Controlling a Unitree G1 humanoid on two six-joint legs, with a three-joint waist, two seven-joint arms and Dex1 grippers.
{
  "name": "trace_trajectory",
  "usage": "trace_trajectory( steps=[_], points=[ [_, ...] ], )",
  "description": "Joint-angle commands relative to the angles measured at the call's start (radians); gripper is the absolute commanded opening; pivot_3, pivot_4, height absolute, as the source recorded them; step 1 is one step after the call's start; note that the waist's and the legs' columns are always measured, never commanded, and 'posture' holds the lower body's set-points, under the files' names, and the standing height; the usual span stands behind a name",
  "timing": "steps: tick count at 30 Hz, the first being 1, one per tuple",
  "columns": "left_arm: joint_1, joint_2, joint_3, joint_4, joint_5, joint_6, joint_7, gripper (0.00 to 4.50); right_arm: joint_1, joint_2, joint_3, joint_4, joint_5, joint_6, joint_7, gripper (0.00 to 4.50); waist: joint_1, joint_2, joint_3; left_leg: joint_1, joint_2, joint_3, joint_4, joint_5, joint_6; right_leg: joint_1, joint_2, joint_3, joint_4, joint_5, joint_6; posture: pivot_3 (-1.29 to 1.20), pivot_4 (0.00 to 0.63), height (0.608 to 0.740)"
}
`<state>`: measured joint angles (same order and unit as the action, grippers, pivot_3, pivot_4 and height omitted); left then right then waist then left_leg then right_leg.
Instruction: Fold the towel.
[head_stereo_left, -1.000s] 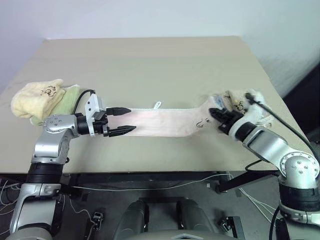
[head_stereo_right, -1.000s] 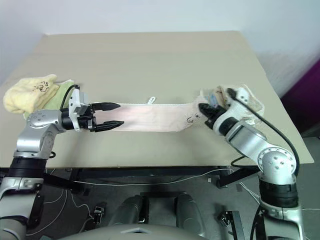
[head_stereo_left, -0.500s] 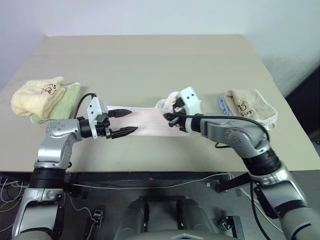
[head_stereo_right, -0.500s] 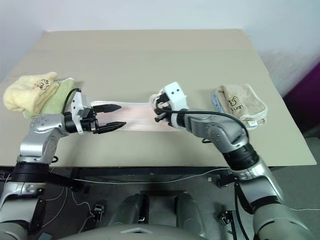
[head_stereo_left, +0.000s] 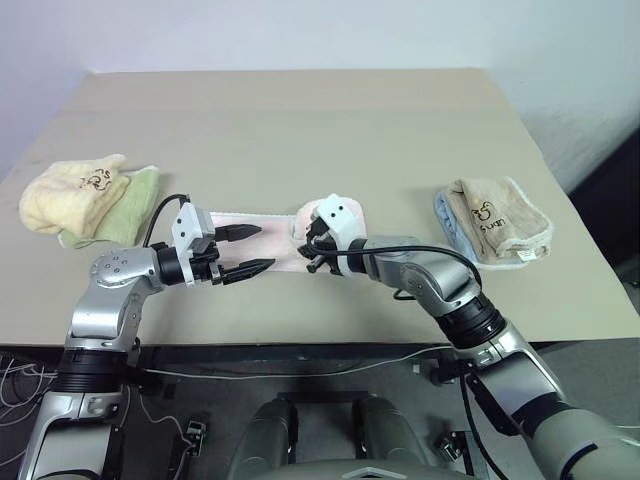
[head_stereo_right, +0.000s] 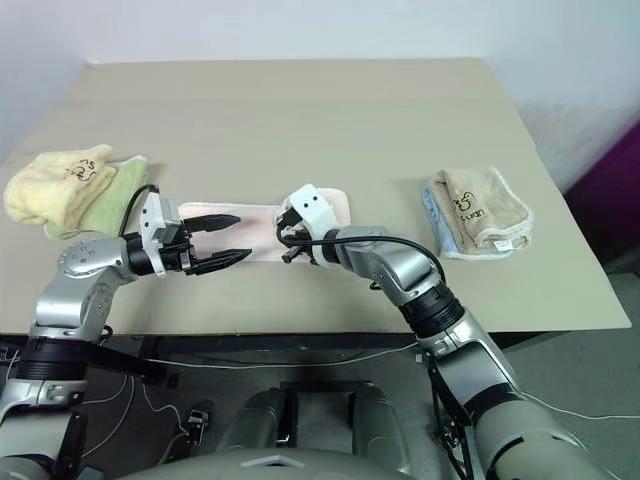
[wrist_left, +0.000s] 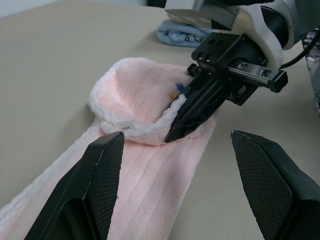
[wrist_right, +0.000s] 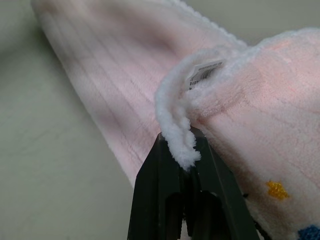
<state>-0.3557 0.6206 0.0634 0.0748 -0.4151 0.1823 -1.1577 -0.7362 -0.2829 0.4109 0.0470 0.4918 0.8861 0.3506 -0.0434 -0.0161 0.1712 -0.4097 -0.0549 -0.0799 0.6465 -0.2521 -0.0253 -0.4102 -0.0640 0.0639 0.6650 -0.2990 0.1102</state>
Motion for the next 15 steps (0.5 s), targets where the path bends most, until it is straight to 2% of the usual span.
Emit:
trace_trajectory(
  steps=[1,4,9,13,15],
  points=[
    [-0.002,0.011,0.019,-0.034,-0.017,-0.004,0.001,3.57,-0.004,0.03,-0.049,-0.007,-0.02,-0.017,0.036,0.51,0.0,0.0,0.0,0.0,0.0,0.0,0.0,0.0,0.0,0.0,0.0,0.0,0.0,0.0,0.0,0.0,0.15,0.74],
    [-0.001,0.013,0.022,-0.032,-0.02,-0.003,0.002,3.57,0.007,0.042,-0.079,-0.04,-0.01,0.003,0.066,1.31,0.0,0.0,0.0,0.0,0.0,0.0,0.0,0.0,0.0,0.0,0.0,0.0,0.0,0.0,0.0,0.0,0.15,0.74],
    [0.017,0.022,0.044,-0.033,-0.029,0.002,0.02,3.57,0.038,0.012,-0.139,-0.158,0.002,0.0,0.11,3.07,0.001,0.0,0.0,0.0,0.0,0.0,0.0,0.0,0.0,0.0,0.0,0.0,0.0,0.0,0.0,0.0,0.15,0.74],
    [0.05,0.014,0.107,-0.059,-0.071,0.034,0.075,3.57,0.065,-0.03,-0.228,-0.226,0.009,-0.02,0.133,3.07,0.001,0.0,0.0,0.0,0.0,0.0,0.0,0.0,0.0,0.0,0.0,0.0,0.0,0.0,0.0,0.0,0.15,0.74],
    [0.077,0.006,0.14,-0.081,-0.088,0.053,0.119,3.57,0.067,-0.041,-0.269,-0.207,-0.002,-0.051,0.137,2.64,0.001,0.0,0.0,0.0,0.0,0.0,0.0,0.0,0.0,0.0,0.0,0.0,0.0,0.0,0.0,0.0,0.15,0.74]
  ],
)
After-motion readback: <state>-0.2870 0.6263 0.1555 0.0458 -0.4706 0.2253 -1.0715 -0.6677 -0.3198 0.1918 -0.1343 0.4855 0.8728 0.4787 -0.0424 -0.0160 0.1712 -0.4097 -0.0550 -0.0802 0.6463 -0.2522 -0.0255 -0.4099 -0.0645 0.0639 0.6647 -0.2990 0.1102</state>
